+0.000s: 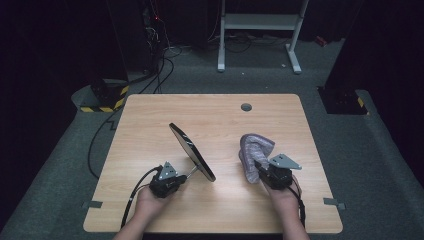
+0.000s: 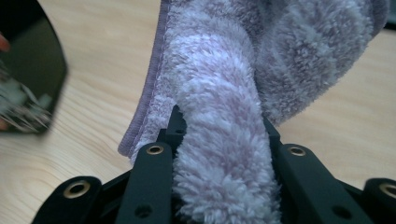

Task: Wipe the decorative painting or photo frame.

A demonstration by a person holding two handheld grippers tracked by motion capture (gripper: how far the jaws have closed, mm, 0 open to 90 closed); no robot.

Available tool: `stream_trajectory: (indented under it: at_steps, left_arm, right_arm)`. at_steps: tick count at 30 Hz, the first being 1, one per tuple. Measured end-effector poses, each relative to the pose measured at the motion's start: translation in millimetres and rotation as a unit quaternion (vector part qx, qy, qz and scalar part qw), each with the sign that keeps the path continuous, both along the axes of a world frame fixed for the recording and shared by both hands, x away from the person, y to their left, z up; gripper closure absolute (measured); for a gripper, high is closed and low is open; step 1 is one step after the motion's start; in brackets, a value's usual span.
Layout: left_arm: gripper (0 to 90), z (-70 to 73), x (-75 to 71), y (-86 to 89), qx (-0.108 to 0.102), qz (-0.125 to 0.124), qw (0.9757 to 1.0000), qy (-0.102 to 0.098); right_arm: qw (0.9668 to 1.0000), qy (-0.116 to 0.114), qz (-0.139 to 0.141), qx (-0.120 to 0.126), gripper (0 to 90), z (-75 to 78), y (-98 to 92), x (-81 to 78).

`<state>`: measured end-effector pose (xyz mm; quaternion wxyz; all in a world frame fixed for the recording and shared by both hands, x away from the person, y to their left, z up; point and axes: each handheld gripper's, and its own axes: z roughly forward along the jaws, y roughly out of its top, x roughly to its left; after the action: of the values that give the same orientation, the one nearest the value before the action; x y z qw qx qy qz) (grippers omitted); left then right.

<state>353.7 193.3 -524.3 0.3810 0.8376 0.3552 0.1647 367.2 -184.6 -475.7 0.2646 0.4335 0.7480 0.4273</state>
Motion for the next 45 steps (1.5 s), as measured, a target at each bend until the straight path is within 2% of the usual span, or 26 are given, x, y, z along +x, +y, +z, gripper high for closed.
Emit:
stream_trajectory:
  at_steps: [5,8,11,13,16,19,23,26,27,31,36,39,42,45]
  left_arm:
    - [88.2,-0.3,0.1,0.3,-0.001,-0.001,1.0,-0.001]
    - [88.1,-0.3,0.3,0.8,-0.002,-0.004,1.0,0.001]
    - [88.0,-0.3,0.4,0.9,-0.002,-0.004,1.0,0.001]
    - [88.0,-0.3,0.2,0.8,-0.002,-0.004,1.0,0.0]
    - [88.0,-0.5,0.2,0.9,-0.003,-0.004,1.0,0.001]
    - [88.0,-0.6,0.1,0.7,-0.004,-0.003,1.0,0.0]
    - [88.0,-0.5,0.0,0.5,-0.004,-0.002,1.0,0.002]
    - [88.0,-0.7,-0.3,0.0,-0.005,-0.001,1.0,0.0]
    - [88.0,-0.9,-0.5,-0.2,-0.006,0.0,1.0,-0.001]
    - [88.0,-1.3,-0.9,-0.5,-0.008,0.0,1.0,-0.002]
    - [88.1,-1.3,-1.1,-0.8,-0.008,0.0,1.0,-0.001]
    - [88.1,-1.4,-1.3,-1.1,-0.008,0.0,1.0,-0.002]
    - [88.1,-1.4,-1.3,-1.3,-0.008,0.001,1.0,-0.003]
    - [88.2,-1.5,-1.3,-1.5,-0.009,0.001,1.0,-0.001]
  right_arm:
    - [0.9987,-0.039,0.019,0.026,68.3,16.7,8.2,-11.3]
    - [0.9976,-0.05,0.029,0.037,68.2,23.2,12.3,-15.4]
    - [0.9952,-0.06,0.043,0.064,68.1,32.1,16.2,-20.6]
    - [0.9937,-0.07,0.05,0.072,68.0,39.1,19.7,-24.5]
    - [0.9889,-0.09,0.071,0.094,67.9,55.5,28.8,-31.7]
    - [0.9837,-0.114,0.092,0.104,67.7,76.2,41.6,-40.2]
    - [0.9736,-0.133,0.126,0.136,67.6,103.0,58.4,-42.7]
    - [0.9683,-0.144,0.145,0.143,67.5,118.2,75.9,-41.1]
    - [0.9676,-0.146,0.148,0.144,67.5,121.2,80.3,-41.4]
    - [0.96,-0.161,0.17,0.154,67.4,136.7,102.7,-40.6]
    - [0.9536,-0.174,0.194,0.151,67.3,153.8,129.1,-39.8]
    - [0.9526,-0.176,0.202,0.144,67.3,160.5,143.7,-37.7]
    - [0.9556,-0.167,0.205,0.13,67.3,160.1,158.8,-29.4]
    - [0.9608,-0.15,0.203,0.114,67.2,153.3,170.7,-18.5]
